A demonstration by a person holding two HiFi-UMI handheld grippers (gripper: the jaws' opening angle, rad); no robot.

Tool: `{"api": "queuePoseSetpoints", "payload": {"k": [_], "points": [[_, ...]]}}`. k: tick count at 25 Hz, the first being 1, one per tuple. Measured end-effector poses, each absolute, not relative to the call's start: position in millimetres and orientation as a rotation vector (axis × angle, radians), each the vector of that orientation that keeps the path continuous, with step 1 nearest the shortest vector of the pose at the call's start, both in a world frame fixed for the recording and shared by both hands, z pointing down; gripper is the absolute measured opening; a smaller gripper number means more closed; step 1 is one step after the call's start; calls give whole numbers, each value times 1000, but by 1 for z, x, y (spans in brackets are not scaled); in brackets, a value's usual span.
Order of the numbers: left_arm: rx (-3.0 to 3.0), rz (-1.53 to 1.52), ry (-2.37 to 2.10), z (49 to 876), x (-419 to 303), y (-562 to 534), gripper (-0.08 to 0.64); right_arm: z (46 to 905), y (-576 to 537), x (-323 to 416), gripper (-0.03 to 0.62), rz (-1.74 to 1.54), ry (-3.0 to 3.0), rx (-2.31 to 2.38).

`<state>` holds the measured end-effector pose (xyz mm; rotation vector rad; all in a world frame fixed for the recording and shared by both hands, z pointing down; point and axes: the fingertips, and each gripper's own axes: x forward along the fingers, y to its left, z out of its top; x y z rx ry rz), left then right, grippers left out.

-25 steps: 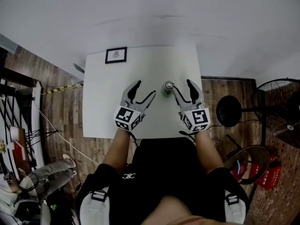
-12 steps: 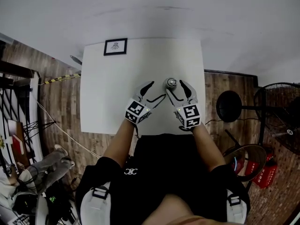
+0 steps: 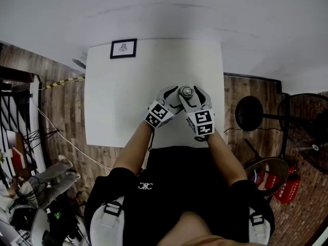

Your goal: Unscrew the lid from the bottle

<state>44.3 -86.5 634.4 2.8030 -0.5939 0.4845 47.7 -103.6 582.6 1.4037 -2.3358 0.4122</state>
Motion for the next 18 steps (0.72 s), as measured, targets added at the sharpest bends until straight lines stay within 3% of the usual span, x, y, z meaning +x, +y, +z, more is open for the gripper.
{"api": "queuePoseSetpoints", "payload": {"k": [8,18], "points": [[2824,513,-570,643,49,-92,351,589,-100,48,244,362,-2368,1165],[2865,512,-521,643,49,-90,342,592,-92,43,239,94,-2434,315]]}}
